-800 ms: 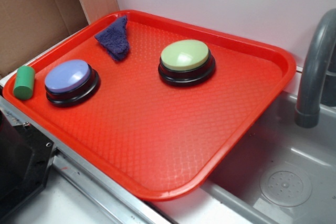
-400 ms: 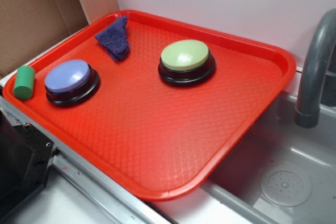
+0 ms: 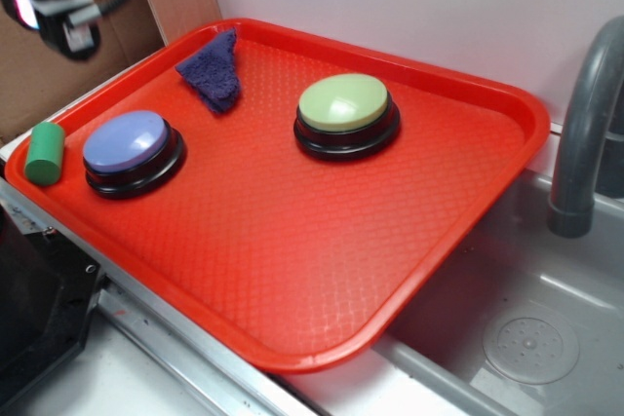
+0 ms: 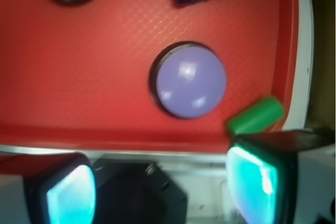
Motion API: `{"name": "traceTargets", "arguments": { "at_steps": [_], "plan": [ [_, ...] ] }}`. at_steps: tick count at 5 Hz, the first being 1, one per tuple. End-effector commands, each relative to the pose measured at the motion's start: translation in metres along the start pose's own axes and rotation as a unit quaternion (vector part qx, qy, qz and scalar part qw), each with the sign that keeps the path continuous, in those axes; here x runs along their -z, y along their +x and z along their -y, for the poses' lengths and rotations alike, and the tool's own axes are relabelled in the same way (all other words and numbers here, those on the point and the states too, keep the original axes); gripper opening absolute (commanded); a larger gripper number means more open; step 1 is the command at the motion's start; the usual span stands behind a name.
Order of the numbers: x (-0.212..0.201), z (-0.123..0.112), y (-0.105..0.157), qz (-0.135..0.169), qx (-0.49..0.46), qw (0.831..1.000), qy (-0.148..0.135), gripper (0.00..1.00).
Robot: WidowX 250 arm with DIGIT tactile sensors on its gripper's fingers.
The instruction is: Push the purple button.
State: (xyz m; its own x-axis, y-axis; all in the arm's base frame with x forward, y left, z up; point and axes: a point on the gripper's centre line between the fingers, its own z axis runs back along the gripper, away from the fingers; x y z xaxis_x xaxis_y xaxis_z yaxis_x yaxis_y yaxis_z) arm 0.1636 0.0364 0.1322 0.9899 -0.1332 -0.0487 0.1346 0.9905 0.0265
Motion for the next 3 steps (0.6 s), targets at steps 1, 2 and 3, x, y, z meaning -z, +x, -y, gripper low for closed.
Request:
{"name": "traceTargets", "arguments": {
  "at_steps": [1, 2, 3],
  "plan": [
    [0.045, -0.017, 0.021, 0.016, 0.034, 0.998, 0.054, 1.00],
    [0.063, -0.022, 0.029, 0.048, 0.041, 0.997, 0.037, 1.00],
    [0.084, -0.025, 0.035, 0.048, 0.052, 0.997, 0.017, 1.00]
  ]
}}
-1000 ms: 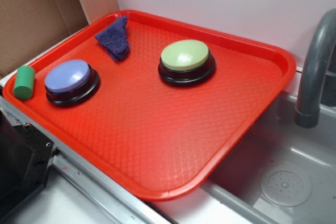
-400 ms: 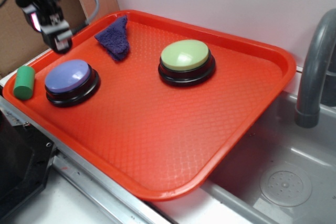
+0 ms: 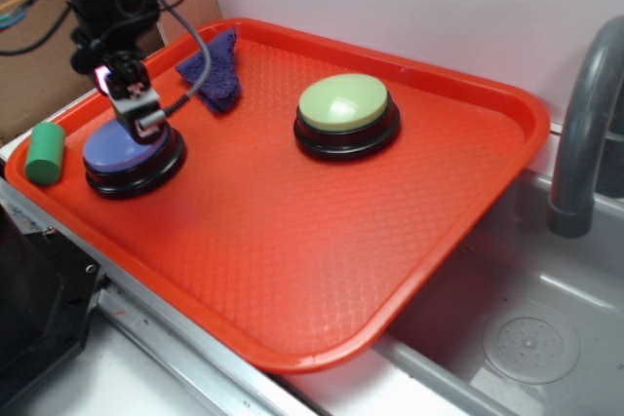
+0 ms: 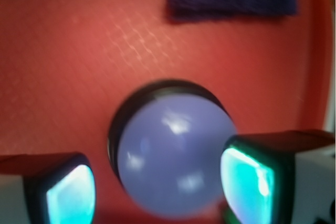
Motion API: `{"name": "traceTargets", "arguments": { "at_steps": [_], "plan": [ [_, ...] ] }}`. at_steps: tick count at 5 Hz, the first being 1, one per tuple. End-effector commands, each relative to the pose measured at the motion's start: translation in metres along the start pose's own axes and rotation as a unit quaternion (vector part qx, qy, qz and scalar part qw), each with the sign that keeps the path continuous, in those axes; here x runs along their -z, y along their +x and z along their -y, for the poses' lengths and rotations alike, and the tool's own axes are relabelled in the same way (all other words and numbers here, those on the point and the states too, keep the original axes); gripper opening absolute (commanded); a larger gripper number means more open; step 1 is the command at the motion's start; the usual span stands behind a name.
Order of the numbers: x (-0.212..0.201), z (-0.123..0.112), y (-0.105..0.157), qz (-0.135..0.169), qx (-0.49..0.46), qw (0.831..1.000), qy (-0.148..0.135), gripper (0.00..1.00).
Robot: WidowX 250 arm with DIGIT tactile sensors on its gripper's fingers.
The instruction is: Push the purple button.
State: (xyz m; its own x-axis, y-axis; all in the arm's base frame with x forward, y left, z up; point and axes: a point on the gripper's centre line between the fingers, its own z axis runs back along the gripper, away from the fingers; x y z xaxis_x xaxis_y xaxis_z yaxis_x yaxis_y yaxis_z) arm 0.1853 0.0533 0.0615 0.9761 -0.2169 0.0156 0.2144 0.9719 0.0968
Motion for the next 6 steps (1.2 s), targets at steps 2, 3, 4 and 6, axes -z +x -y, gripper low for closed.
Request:
{"name": "traceTargets", "arguments": {
  "at_steps": [2, 3, 4, 6],
  "plan": [
    [0.024, -0.013, 0.002, -0.007, 0.024, 1.000, -0.019, 1.00],
    [-0.003, -0.006, 0.005, -0.006, 0.031, 0.999, -0.010, 1.00],
    [-0.036, -0.006, 0.002, 0.012, 0.040, 0.999, -0.021, 1.00],
    [-0.052, -0.013, -0.014, 0.018, 0.015, 1.000, -0.015, 1.00]
  ]
}}
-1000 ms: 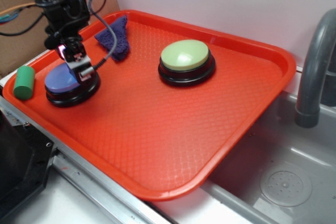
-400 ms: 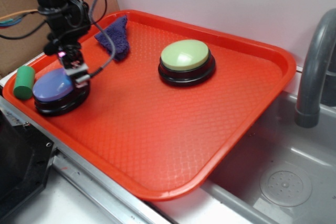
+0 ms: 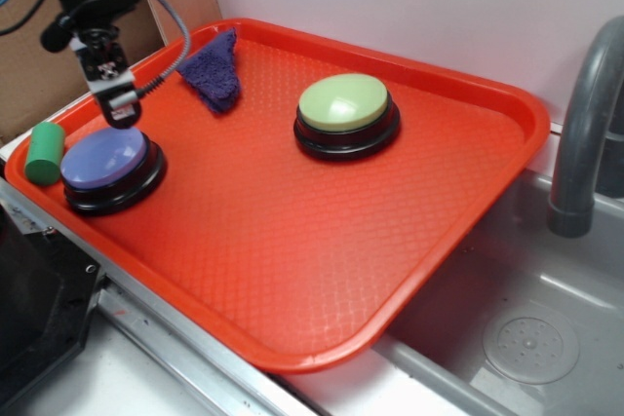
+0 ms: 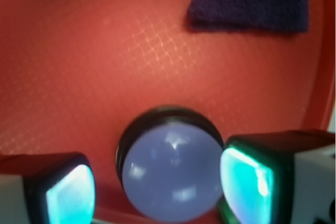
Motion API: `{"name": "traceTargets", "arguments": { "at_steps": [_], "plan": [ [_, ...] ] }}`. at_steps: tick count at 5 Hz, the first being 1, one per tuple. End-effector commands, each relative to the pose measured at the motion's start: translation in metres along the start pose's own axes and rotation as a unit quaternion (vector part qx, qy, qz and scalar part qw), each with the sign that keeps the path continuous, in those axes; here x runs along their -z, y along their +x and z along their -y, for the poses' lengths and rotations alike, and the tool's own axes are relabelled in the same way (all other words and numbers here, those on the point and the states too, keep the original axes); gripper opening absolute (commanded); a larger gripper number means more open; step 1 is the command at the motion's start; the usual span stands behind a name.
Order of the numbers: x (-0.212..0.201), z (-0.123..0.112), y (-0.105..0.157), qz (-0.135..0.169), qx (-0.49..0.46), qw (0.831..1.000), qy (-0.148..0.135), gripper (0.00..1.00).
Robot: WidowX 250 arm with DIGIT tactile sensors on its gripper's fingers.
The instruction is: Push the purple button.
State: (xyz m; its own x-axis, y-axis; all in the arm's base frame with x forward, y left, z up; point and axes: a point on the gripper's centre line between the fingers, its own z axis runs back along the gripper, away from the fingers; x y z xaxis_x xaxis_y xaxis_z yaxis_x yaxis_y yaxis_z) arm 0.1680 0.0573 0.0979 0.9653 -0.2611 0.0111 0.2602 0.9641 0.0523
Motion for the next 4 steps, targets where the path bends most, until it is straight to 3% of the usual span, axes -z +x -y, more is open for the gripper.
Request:
{"name": "traceTargets", "arguments": {
  "at_steps": [1, 3, 4],
  "plan": [
    [-0.026, -0.007, -0.001, 0.012, -0.023, 1.000, 0.009, 1.00],
    [-0.041, -0.001, -0.004, -0.003, -0.031, 0.999, 0.016, 1.00],
    [-0.051, 0.002, -0.003, 0.007, -0.020, 1.000, 0.019, 1.00]
  ]
}}
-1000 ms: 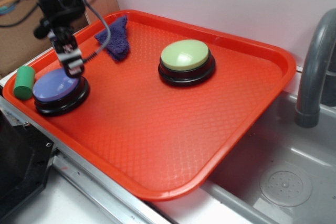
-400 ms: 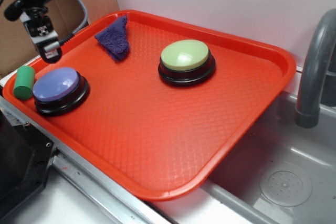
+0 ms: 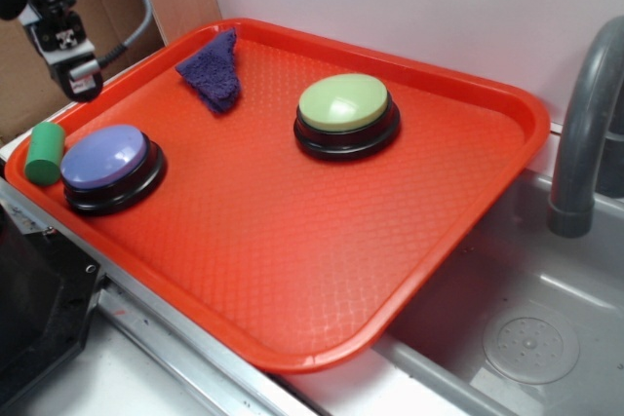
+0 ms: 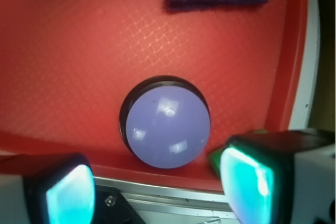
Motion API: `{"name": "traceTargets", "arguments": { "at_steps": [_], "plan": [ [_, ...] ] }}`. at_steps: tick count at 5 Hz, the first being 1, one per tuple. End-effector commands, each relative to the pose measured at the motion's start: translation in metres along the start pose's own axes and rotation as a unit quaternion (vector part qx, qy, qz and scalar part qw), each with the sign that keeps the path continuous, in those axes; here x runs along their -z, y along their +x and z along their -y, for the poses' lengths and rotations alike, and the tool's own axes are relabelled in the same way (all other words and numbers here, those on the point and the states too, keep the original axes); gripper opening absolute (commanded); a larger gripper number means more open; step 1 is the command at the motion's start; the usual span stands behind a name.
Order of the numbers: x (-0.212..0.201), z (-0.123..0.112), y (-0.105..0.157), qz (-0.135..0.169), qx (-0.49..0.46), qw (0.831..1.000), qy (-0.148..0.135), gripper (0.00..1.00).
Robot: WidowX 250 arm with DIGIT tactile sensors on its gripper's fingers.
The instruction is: Push the purple button.
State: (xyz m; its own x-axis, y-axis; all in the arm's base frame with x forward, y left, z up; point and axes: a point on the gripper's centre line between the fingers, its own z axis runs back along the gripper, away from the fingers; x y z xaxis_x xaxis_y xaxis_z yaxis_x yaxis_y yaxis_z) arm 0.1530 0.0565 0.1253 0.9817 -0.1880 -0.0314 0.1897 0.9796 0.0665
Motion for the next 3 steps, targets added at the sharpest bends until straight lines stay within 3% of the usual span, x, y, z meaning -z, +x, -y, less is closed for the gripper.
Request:
{"name": "traceTargets", "arguments": {
  "at_steps": [1, 2, 3],
  "plan": [
    [-0.028, 0.006, 0.012, 0.033, 0.027, 0.999, 0.009, 1.00],
    [-0.040, 0.018, 0.011, 0.044, 0.043, 0.998, 0.025, 1.00],
    [-0.049, 0.024, 0.008, 0.055, 0.069, 0.996, 0.016, 1.00]
  ]
}}
